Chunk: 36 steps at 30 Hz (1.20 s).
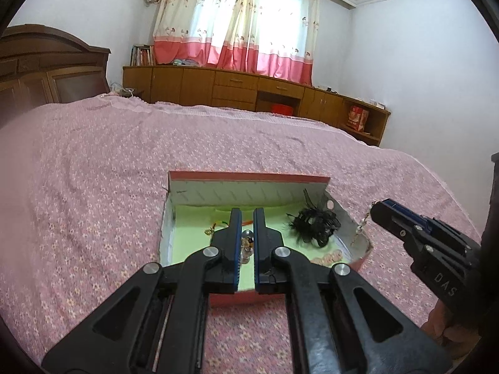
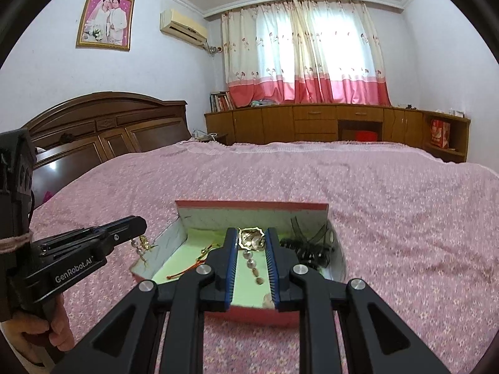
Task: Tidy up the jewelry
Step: 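Carry the gold heart pendant and gold charm into the box with both tools, then open the left tool to drop the charm while the right tool releases the heart pendant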
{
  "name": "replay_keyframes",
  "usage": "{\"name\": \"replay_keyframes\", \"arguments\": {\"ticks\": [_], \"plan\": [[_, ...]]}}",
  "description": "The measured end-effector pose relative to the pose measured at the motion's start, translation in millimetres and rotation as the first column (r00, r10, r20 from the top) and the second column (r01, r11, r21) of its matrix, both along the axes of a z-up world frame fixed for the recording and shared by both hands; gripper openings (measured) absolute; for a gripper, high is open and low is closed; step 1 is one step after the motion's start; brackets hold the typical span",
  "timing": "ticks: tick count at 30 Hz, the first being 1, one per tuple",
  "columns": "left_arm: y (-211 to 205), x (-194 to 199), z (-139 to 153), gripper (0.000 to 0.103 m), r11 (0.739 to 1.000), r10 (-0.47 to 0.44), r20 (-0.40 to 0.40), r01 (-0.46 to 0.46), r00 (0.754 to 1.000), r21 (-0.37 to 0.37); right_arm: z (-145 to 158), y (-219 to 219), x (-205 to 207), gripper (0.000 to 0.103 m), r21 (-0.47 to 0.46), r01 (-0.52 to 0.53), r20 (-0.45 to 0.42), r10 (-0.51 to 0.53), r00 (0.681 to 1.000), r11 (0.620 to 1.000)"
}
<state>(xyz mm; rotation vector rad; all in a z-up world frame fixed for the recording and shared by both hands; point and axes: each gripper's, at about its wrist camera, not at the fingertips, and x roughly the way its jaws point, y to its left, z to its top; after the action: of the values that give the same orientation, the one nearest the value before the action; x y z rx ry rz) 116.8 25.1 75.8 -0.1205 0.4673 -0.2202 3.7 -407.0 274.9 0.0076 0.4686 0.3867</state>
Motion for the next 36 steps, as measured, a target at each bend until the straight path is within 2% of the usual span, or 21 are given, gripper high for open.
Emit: {"name": "replay_keyframes", "arguments": {"ticks": [9, 18, 24, 31, 36], "plan": [[-1, 21, -9, 0.0, 0.999, 0.019, 0.008, -0.02, 1.0, 0.041, -10, 1, 29, 0.02, -0.001, 0.033, -0.019, -0.033, 0.999, 0.999], [3, 40, -38, 0.0, 0.997, 0.045, -0.079, -0.041, 0.996, 0.059, -41, 13, 57, 0.02, -0.053, 0.033, -0.099, -0.038, 0.994, 0.998], [8, 51, -57, 0.0, 0.997, 0.061, -0.155, -0.052, 0.986, 0.059, -64, 19, 71, 0.02, -0.084, 0.023, -0.189, -0.039, 0.981, 0.996], [7, 58, -68, 0.0, 0.996, 0.064, -0.218, -0.048, 0.974, 0.079, -83, 21, 85, 0.02, -0.107, 0.019, -0.279, -0.048, 0.959, 0.994], [6, 59, -69, 0.0, 0.995, 0.065, -0.232, -0.046, 0.97, 0.084, -90, 20, 90, 0.02, -0.111, 0.012, -0.317, -0.047, 0.947, 0.994]]}}
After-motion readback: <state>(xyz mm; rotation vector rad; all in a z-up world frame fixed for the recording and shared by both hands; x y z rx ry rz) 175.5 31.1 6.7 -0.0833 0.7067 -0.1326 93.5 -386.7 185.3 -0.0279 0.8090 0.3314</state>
